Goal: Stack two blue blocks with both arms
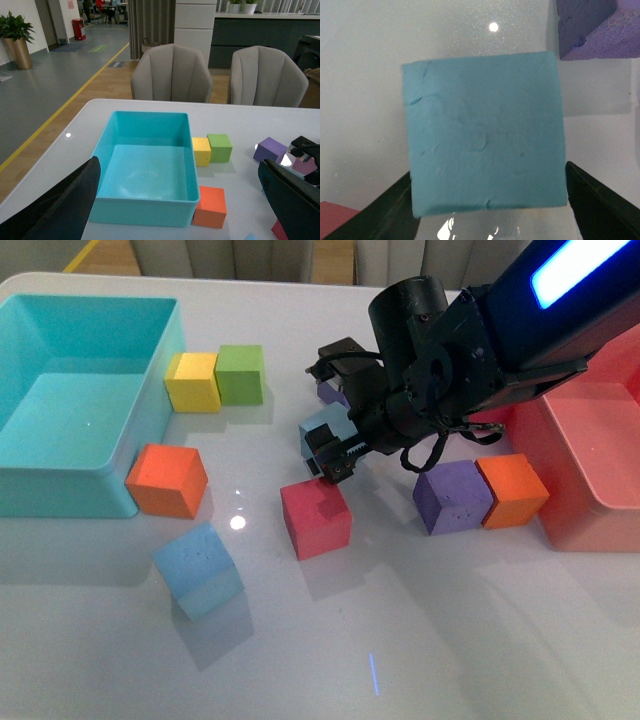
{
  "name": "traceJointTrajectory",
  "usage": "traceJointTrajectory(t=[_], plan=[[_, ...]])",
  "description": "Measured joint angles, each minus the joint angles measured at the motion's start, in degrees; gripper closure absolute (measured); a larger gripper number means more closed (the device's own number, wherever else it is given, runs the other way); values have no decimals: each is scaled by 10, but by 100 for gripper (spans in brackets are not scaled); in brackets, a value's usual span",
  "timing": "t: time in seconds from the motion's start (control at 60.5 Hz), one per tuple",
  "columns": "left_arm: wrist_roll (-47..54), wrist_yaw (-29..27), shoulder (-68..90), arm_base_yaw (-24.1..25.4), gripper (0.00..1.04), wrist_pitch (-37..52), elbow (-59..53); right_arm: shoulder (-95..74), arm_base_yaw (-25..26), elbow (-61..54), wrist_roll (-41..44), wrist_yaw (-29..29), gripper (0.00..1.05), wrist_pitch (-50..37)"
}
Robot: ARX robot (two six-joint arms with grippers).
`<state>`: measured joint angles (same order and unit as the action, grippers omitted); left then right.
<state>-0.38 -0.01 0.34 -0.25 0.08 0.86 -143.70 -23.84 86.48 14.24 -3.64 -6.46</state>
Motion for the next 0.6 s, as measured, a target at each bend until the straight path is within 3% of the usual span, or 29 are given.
traceJointTrajectory(t=[0.066, 0.38, 0.596], plan=[[0, 0, 0, 0, 9, 0, 0, 13, 3, -19, -9, -10, 7, -12], [0, 0, 0, 0, 9, 0, 0, 142, 23, -115, -29, -37, 9, -87], [0, 0, 0, 0, 9, 0, 0, 304, 61, -264, -57, -83, 9, -187]])
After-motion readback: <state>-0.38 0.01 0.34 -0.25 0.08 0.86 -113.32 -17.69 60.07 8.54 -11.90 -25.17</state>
